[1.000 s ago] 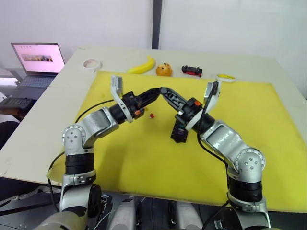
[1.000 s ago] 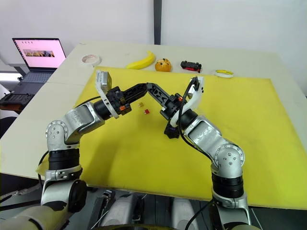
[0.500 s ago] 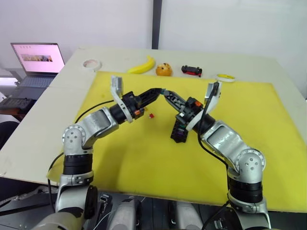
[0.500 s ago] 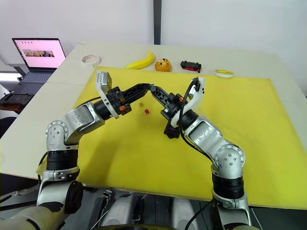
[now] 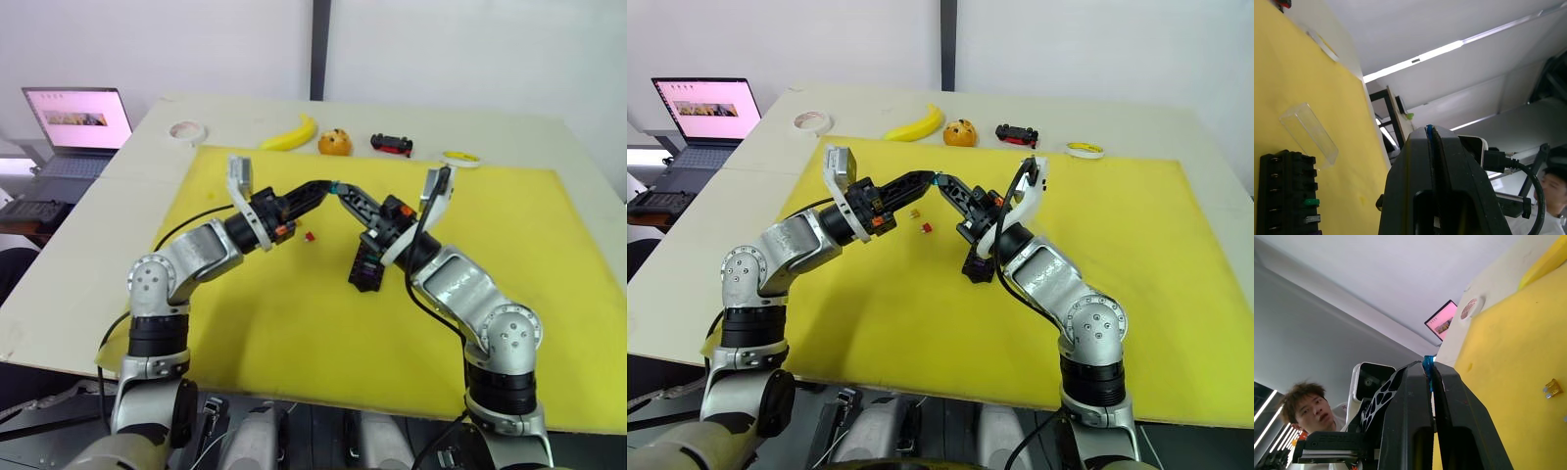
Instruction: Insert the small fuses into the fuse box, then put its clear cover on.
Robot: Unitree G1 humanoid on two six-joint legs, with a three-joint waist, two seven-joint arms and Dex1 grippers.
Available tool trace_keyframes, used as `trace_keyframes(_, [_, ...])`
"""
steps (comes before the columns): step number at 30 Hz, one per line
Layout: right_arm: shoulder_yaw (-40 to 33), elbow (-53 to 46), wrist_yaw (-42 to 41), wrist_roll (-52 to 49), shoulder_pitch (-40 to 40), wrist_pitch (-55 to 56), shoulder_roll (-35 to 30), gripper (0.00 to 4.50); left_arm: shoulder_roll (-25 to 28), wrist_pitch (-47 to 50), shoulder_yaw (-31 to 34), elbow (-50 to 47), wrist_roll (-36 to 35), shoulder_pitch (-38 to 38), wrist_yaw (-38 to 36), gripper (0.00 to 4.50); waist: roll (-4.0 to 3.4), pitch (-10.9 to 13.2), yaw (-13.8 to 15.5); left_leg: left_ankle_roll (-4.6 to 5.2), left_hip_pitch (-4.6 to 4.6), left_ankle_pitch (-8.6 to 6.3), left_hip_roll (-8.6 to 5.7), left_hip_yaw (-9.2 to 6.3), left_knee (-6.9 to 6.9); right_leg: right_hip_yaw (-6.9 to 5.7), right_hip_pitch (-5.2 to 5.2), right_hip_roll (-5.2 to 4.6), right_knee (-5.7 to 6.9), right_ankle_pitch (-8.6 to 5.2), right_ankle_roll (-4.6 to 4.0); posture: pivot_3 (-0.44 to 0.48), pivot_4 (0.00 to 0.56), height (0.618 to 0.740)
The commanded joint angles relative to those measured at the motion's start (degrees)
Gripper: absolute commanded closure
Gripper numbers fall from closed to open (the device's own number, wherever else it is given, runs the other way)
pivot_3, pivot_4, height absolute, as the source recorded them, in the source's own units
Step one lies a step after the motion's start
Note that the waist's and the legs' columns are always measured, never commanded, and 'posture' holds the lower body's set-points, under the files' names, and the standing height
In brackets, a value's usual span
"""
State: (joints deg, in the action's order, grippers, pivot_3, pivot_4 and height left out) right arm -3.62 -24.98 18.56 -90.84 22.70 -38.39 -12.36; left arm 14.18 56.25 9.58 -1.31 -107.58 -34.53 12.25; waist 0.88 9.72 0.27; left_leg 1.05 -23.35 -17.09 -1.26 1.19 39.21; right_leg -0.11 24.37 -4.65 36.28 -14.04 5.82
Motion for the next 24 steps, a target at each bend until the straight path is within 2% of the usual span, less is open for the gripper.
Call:
trace_keyframes(1, [-0.28,-2.9,-1.34,-1.2,0.56,0.52,-0.1,4.47,0.65,-0.36,-0.54,-0.61,-0.91,-0.26,-0.84,4.5,0.0,0.0,0.0,0.0,0.0,0.0,0.0,0.0,0.0,0.0,0.0,0.0,0.0,0.0,0.0,0.0,0.15,0.74])
trace_keyframes(5, [-0.7,-2.9,-1.49,-2.27,0.81,0.56,-0.34,4.47,1.66,0.42,-1.22,0.13,0.13,-0.3,-1.59,4.5,0.0,0.0,-0.01,0.01,0.0,0.0,0.0,0.0,0.0,0.0,0.0,0.0,0.0,0.0,0.0,0.0,0.15,0.74])
trace_keyframes(6, [-0.95,-2.92,-1.42,-2.79,0.84,0.6,-0.49,4.5,2.34,1.0,-1.06,0.31,-0.02,-0.29,-2.71,4.19,0.0,0.0,-0.02,0.01,0.0,0.0,0.0,0.0,0.0,0.0,0.0,0.01,0.0,0.0,0.0,0.0,0.15,0.74])
trace_keyframes(8, [-1.97,-3.5,-1.54,-5.17,0.84,-0.06,-2.26,4.5,7.38,4.87,-0.46,1.7,2.59,-1.65,-8.98,3.52,-0.01,0.01,-0.07,0.01,0.0,0.0,0.0,0.0,0.0,0.0,0.0,0.01,0.0,0.0,-0.01,0.0,0.15,0.74])
trace_keyframes(10, [-3.5,-4.3,-4.11,-7.85,1.92,-3.48,-8.54,4.5,15.54,9.31,-1.85,2.89,11.09,-4.91,-21.16,2.51,-0.06,0.07,-0.44,0.01,0.0,0.0,0.01,0.01,-0.02,-0.01,0.0,0.08,0.0,-0.01,-0.01,0.0,0.15,0.74])
trace_keyframes(12, [-4.41,-3.51,-7.3,-9.26,3.78,-7.0,-15.39,4.5,21.39,10.0,-5.97,1.63,20.56,-7.51,-33.85,1.46,-0.1,0.13,-0.8,0.1,-0.03,0.05,-0.02,0.02,-0.04,-0.03,0.03,0.12,-0.01,-0.02,-0.03,0.0,0.15,0.74])
trace_keyframes(15, [-4.43,-0.91,-14.29,-6.33,7.05,-12.56,-25.52,4.5,27.97,3.6,-14.71,-1.95,36.62,-10.51,-53.23,0.02,-0.12,0.12,-0.85,0.21,-0.02,0.01,-0.05,0.14,-0.11,-0.02,-0.04,0.1,-0.15,-0.13,-0.23,0.0,0.15,0.74])
trace_keyframes(19, [-0.49,2.57,-29.22,5.83,14.05,-19.32,-38.0,4.5,31.67,-15.51,-26.31,-1.38,60.02,-13.11,-72.5,0.02,-0.15,0.14,-0.81,0.26,-0.01,-0.02,-0.01,0.23,-0.16,0.04,-0.04,0.06,-0.29,-0.15,-0.25,0.0,0.15,0.74])
trace_keyframes(21, [1.89,2.93,-35.74,11.74,16.06,-19.91,-40.89,4.5,31.0,-20.87,-27.71,0.36,65.47,-13.38,-77.25,0.02,-0.13,0.16,-0.91,0.27,-0.04,-0.03,0.02,0.25,-0.15,0.05,0.0,0.05,-0.29,-0.15,-0.26,0.0,0.15,0.74])
trace_keyframes(24, [9.52,4.06,-47.6,24.98,20.56,-18.99,-45.38,4.5,28.06,-27.34,-28.99,5.3,71.94,-14.74,-82.17,0.02,-0.14,0.19,-0.84,0.29,-0.09,-0.04,0.1,0.26,-0.15,0.07,0.09,0.0,-0.28,-0.15,-0.26,0.0,0.15,0.74])
